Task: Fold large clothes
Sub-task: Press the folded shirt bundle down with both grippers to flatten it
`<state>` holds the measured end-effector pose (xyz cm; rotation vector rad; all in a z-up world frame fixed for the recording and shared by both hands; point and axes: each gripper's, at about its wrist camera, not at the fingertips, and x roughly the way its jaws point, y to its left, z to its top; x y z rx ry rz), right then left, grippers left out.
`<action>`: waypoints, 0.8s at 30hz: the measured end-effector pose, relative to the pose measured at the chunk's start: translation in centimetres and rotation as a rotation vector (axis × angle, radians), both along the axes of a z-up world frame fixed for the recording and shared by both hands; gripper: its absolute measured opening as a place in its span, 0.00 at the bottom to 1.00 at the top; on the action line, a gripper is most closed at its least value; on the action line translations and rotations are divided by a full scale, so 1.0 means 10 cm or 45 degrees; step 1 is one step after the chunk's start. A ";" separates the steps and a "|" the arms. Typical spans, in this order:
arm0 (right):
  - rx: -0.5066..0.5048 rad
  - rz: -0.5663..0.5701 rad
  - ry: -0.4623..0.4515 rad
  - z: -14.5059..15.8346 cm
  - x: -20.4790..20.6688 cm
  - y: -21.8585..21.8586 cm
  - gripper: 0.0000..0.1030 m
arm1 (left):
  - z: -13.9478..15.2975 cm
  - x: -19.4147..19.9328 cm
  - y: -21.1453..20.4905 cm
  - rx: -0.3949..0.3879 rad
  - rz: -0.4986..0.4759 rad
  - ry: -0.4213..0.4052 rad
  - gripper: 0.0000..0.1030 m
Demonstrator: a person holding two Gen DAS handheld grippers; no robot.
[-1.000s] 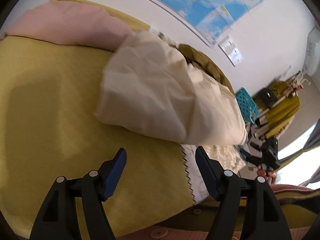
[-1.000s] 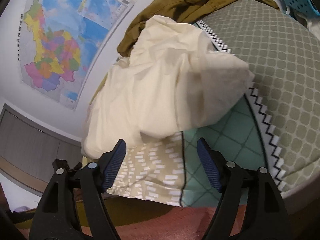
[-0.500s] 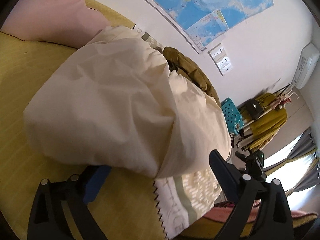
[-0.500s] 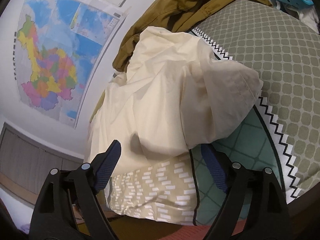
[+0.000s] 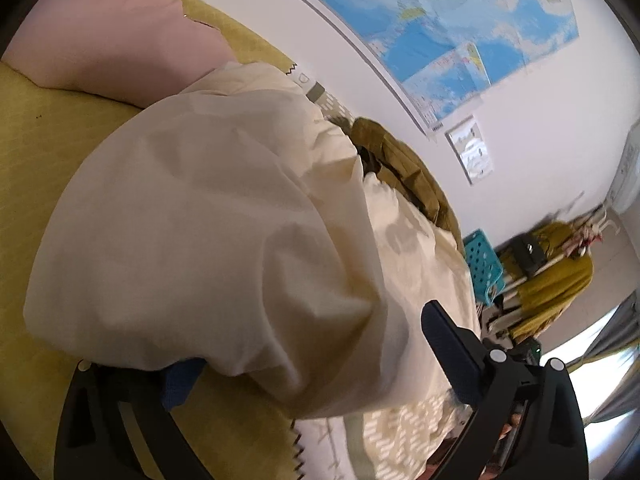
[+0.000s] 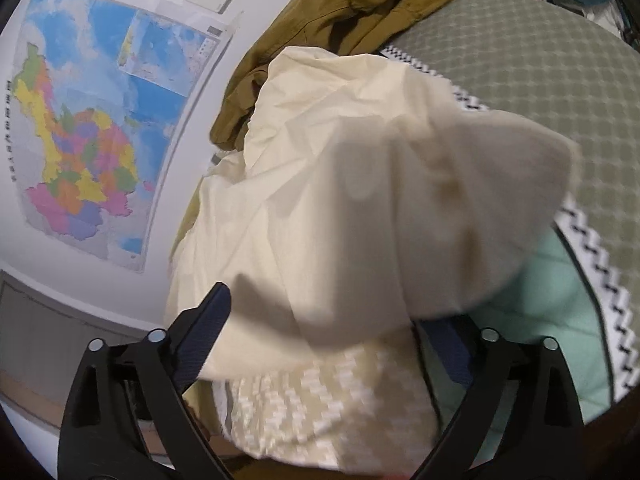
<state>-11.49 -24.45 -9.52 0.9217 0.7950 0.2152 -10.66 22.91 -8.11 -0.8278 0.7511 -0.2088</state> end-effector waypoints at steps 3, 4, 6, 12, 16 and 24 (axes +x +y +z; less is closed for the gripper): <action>0.002 -0.044 -0.029 0.02 0.12 0.03 0.91 | -0.01 0.04 0.05 -0.050 0.020 -0.002 0.93; 0.020 -0.048 -0.055 0.03 0.14 0.02 0.91 | -0.01 0.05 0.06 -0.057 0.019 -0.003 0.93; 0.031 -0.045 -0.079 0.00 0.24 0.05 0.91 | -0.01 0.08 0.05 -0.043 0.023 0.007 0.93; -0.076 -0.025 -0.126 0.03 0.48 0.20 0.92 | 0.01 0.25 -0.11 0.119 -0.008 0.031 0.93; -0.120 -0.015 -0.145 0.02 0.55 0.24 0.81 | 0.04 0.33 -0.16 0.193 -0.009 0.057 0.93; -0.142 0.015 -0.153 0.00 0.53 0.23 0.75 | 0.08 0.35 -0.27 0.313 0.016 0.106 0.93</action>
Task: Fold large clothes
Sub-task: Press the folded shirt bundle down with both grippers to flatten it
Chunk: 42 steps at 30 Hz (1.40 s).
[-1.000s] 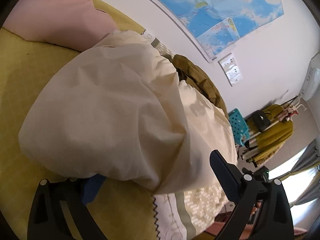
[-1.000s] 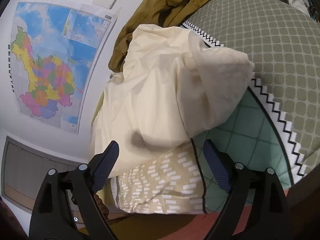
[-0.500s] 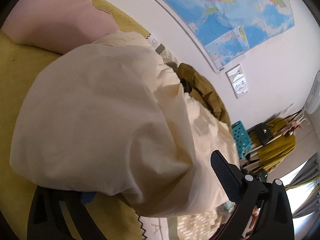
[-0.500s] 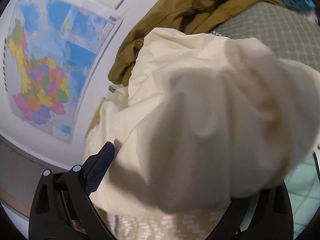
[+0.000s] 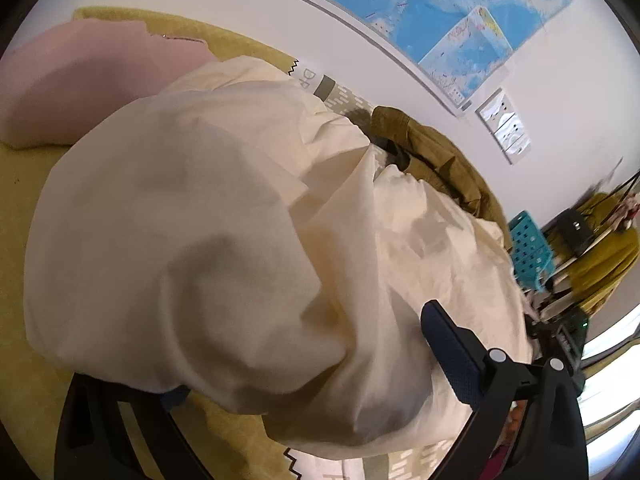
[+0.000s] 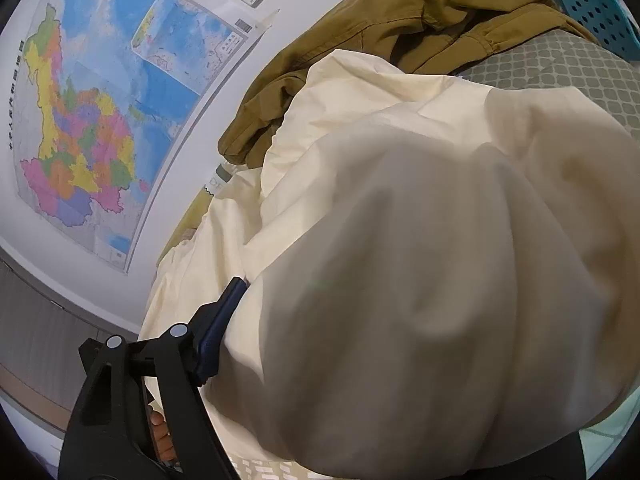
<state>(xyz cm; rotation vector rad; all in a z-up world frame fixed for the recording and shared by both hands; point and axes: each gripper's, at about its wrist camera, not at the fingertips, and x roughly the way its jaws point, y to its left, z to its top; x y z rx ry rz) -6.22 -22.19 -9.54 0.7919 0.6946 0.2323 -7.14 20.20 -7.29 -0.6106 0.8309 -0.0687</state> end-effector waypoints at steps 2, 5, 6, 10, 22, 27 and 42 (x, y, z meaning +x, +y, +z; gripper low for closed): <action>0.003 0.000 0.004 0.00 0.00 0.00 0.75 | 0.01 0.00 -0.02 0.020 0.004 0.001 0.93; -0.004 0.004 0.002 0.01 -0.01 0.01 0.75 | 0.01 -0.01 -0.01 0.028 0.006 0.002 0.92; -0.002 0.005 0.002 0.01 -0.02 0.01 0.75 | 0.01 -0.02 -0.01 0.031 0.005 0.003 0.92; 0.003 0.016 0.004 0.01 -0.04 0.01 0.76 | 0.01 -0.02 -0.02 0.041 0.007 0.002 0.92; -0.006 0.030 0.003 0.04 0.01 0.05 0.82 | -0.07 0.03 0.20 -0.157 0.031 -0.080 0.93; -0.014 0.034 -0.005 0.04 0.07 0.06 0.72 | -0.08 0.07 0.21 -0.162 0.037 -0.085 0.92; 0.083 0.112 -0.023 0.02 0.20 0.07 0.64 | -0.10 0.17 0.29 -0.215 -0.030 -0.048 0.87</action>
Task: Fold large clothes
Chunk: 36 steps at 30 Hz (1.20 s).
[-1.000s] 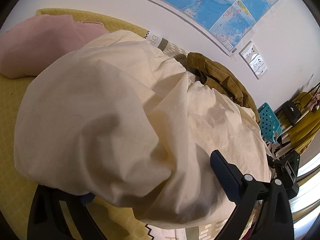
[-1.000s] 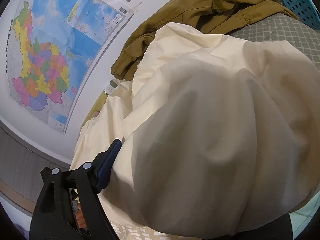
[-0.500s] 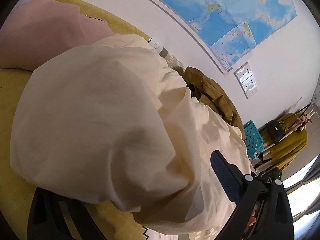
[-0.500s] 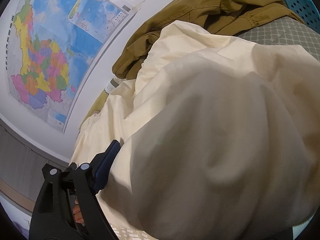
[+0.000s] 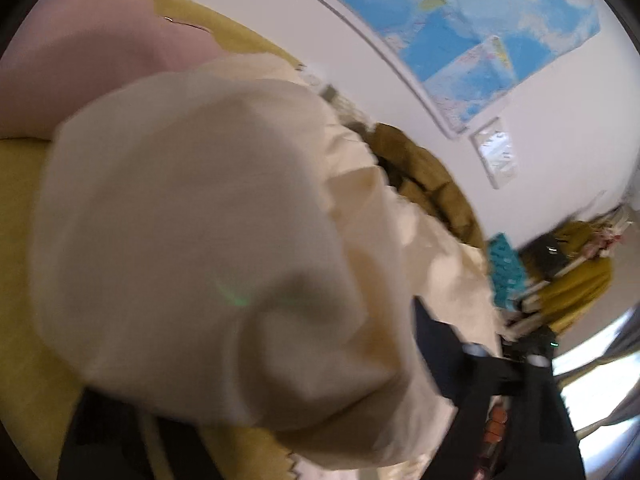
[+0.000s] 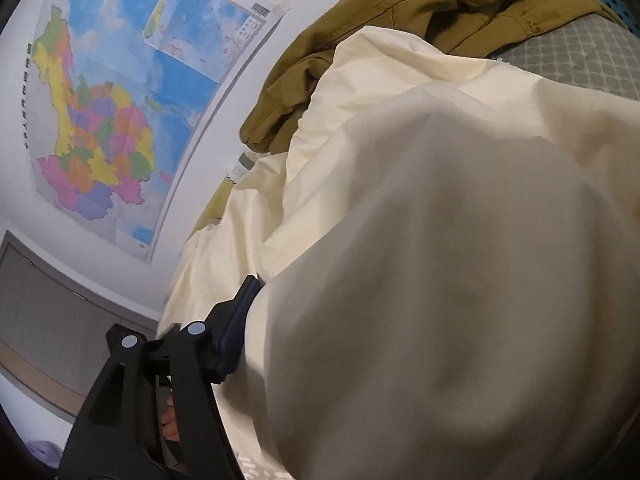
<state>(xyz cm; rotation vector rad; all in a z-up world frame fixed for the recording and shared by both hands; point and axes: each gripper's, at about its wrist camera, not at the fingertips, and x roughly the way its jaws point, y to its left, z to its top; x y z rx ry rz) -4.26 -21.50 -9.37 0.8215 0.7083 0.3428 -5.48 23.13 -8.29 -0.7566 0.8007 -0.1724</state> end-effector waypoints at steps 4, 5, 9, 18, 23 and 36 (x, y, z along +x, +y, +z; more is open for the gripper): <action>-0.027 0.002 -0.002 0.00 0.03 0.02 0.57 | 0.04 0.07 -0.16 0.103 -0.019 0.010 0.90; -0.035 0.001 -0.001 0.00 0.03 0.02 0.50 | 0.05 0.08 -0.20 0.157 -0.017 0.024 0.81; -0.049 -0.001 -0.031 0.02 0.00 0.02 0.33 | 0.05 0.04 -0.15 0.182 0.011 0.060 0.46; -0.152 0.044 -0.176 0.47 -0.15 0.17 0.21 | 0.26 -0.07 -0.12 0.196 -0.011 0.013 0.29; -0.192 0.083 -0.259 0.75 -0.20 0.26 0.20 | 0.41 -0.12 -0.10 0.218 -0.042 -0.023 0.29; -0.106 0.103 0.052 0.14 -0.08 0.16 0.77 | 0.06 -0.23 0.04 0.139 -0.091 0.105 0.62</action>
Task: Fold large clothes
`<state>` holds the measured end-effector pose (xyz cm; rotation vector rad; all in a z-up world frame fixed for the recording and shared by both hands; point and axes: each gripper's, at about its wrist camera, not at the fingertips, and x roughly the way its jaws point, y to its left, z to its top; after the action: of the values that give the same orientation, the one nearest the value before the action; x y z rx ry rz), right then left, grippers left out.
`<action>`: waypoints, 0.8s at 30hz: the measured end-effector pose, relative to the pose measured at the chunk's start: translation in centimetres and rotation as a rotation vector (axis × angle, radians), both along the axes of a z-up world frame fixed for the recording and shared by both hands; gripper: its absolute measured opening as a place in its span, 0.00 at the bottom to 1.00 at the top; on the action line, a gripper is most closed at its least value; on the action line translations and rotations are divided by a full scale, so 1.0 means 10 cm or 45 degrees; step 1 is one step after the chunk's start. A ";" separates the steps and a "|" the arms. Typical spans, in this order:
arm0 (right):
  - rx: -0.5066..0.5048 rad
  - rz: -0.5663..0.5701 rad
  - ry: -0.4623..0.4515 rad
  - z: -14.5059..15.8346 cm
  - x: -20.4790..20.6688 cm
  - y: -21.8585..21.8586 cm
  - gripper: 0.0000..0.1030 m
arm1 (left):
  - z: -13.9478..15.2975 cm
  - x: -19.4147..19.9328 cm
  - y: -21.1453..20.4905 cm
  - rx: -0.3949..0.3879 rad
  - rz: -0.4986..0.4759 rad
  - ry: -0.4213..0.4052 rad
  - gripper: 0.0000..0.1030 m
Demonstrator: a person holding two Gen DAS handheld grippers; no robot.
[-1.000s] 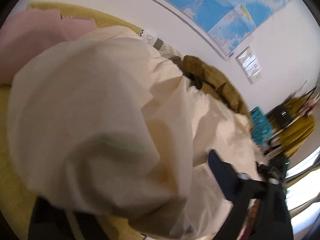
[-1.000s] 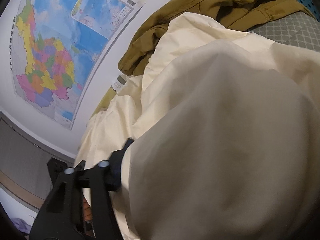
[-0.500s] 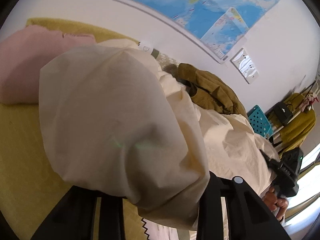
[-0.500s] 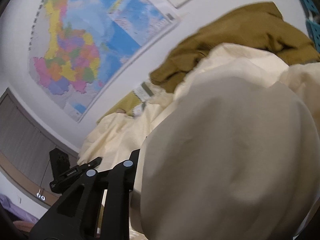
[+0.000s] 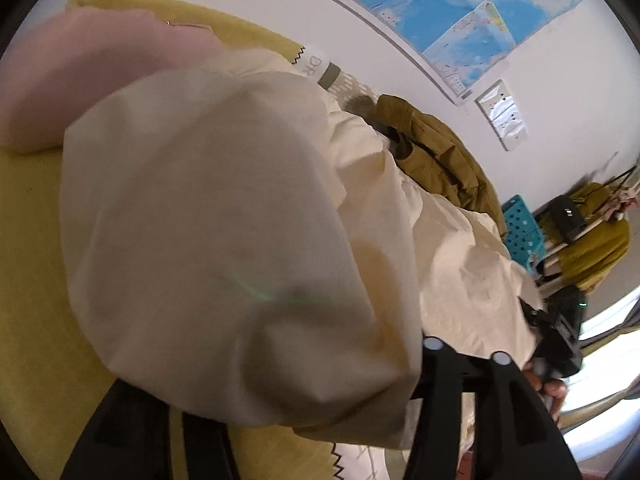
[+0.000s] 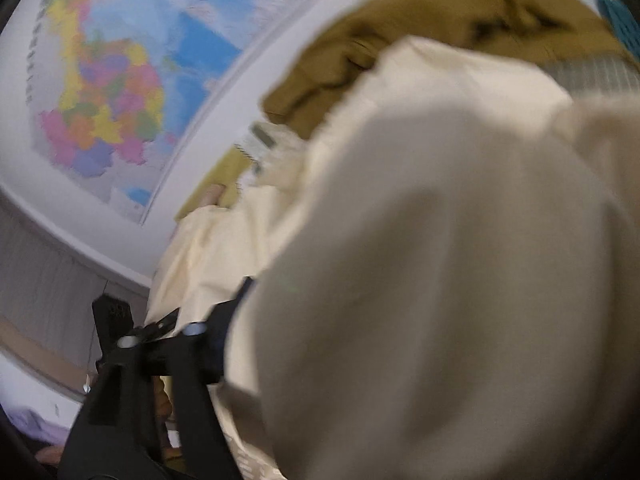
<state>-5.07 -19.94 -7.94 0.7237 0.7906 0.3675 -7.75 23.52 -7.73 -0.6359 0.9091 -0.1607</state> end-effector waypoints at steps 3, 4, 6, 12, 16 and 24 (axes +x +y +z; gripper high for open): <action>0.074 -0.001 0.034 -0.13 0.04 -0.03 0.85 | -0.07 0.04 0.03 -0.043 -0.026 -0.020 0.82; 0.080 0.002 0.008 -0.12 0.05 -0.02 0.86 | -0.07 0.05 0.04 -0.055 -0.027 -0.041 0.85; 0.109 0.018 -0.018 -0.11 0.10 0.01 0.82 | -0.08 0.13 -0.01 -0.066 -0.042 -0.057 0.90; 0.114 0.082 -0.088 -0.06 0.15 0.07 0.24 | -0.06 0.27 -0.16 -0.004 -0.045 -0.041 0.41; 0.053 0.101 -0.202 0.26 0.06 0.17 0.18 | 0.11 0.26 -0.15 0.013 -0.037 -0.091 0.26; -0.036 0.147 -0.432 1.05 -0.05 0.38 0.16 | 0.68 0.27 -0.11 0.060 -0.081 -0.221 0.22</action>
<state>-5.56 -16.09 2.52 0.5703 0.5154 0.5657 -5.07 22.43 -0.98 -0.5404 0.7639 -0.2472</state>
